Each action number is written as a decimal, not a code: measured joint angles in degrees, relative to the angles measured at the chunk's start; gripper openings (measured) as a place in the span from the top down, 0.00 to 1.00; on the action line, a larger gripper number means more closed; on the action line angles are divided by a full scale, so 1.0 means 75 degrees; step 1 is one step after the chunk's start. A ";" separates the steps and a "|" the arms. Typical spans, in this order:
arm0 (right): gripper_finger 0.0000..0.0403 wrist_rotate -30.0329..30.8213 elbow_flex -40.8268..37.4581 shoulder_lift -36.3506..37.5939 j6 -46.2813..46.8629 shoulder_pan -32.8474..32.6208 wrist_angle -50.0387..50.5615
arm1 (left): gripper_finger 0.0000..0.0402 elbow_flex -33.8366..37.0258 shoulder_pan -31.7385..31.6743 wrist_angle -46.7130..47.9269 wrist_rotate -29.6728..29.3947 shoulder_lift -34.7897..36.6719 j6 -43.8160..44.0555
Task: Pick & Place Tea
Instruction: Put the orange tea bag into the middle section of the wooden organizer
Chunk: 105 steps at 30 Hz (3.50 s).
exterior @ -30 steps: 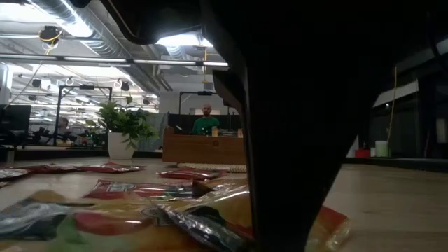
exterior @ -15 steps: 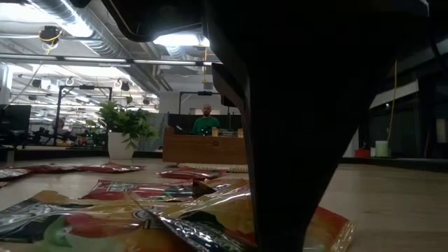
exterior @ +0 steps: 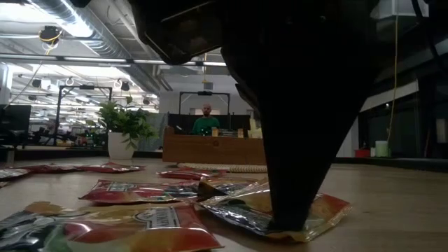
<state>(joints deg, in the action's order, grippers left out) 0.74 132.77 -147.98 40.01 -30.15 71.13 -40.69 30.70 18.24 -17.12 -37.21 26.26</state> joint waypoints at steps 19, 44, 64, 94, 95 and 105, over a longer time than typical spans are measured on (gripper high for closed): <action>0.48 -0.0436 0.0277 0.0216 0.0066 -0.0003 -0.0061 | 0.93 0.0000 0.0000 0.0009 0.0003 -0.0002 -0.0061; 0.44 0.0070 -0.0666 0.0262 -0.1020 -0.0133 -0.1026 | 0.93 0.0000 0.0000 0.0394 -0.0458 0.0000 -0.0269; 0.99 0.0809 -0.0962 0.0248 -0.1571 -0.0154 -0.1046 | 0.93 0.0000 -0.0003 0.0402 -0.0574 -0.0003 -0.0345; 0.78 0.0722 -0.0785 0.0230 -0.1734 -0.0160 -0.1121 | 0.93 0.0000 -0.0009 0.0402 -0.0571 0.0000 -0.0389; 0.75 0.0719 -0.0676 0.0222 -0.1790 -0.0157 -0.1097 | 0.93 0.0000 -0.0009 0.0402 -0.0571 -0.0001 -0.0390; 0.51 0.0650 0.0135 0.0131 -0.2121 -0.0079 -0.0345 | 0.93 0.0000 -0.0009 0.0402 -0.0569 0.0000 -0.0396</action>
<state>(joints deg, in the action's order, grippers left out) 5.62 133.78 -147.00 24.10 -30.75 68.55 -40.69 30.63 21.26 -21.39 -37.22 23.29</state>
